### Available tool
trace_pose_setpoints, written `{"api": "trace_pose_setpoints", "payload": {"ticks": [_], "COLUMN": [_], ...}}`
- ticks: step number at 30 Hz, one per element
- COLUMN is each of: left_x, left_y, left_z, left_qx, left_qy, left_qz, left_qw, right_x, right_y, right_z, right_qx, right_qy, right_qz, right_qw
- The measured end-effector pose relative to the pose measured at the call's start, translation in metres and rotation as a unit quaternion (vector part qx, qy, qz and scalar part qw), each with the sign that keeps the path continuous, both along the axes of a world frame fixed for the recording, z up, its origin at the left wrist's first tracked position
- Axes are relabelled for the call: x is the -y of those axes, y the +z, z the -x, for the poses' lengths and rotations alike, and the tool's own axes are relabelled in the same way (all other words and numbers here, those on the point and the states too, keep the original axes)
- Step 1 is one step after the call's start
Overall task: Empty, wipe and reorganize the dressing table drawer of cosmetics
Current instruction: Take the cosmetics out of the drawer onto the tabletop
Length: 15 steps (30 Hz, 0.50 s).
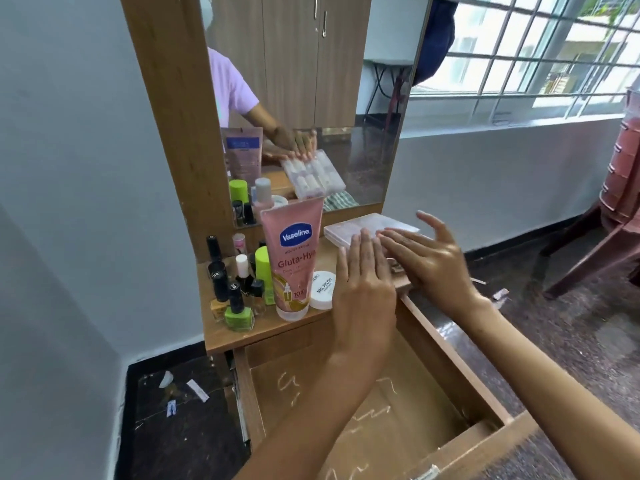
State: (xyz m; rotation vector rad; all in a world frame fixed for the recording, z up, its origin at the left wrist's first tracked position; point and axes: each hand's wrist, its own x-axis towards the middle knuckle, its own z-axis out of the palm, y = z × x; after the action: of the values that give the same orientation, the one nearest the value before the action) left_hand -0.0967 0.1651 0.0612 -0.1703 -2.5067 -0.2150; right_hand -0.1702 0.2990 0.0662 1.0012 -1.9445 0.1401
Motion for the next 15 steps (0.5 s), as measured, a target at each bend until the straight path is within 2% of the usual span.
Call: {"api": "trace_pose_setpoints", "payload": {"ticks": [5, 10, 15], "left_x": [0.004, 0.010, 0.012], "left_y": [-0.019, -0.029, -0.041], "left_z": [0.016, 0.016, 0.020], "left_qx": [0.069, 0.124, 0.139], "left_qy": [0.060, 0.055, 0.042], "left_qz": [-0.001, 0.025, 0.029], "left_qw": [0.996, 0.990, 0.989], "right_x": [0.024, 0.032, 0.030], "right_y": [-0.021, -0.043, -0.058], "right_z": [0.030, 0.038, 0.033], "right_qx": [-0.004, 0.004, 0.043], "right_qy": [0.035, 0.034, 0.011], "right_qz": [-0.013, -0.004, 0.012], "right_qw": [0.999, 0.999, 0.999]}}
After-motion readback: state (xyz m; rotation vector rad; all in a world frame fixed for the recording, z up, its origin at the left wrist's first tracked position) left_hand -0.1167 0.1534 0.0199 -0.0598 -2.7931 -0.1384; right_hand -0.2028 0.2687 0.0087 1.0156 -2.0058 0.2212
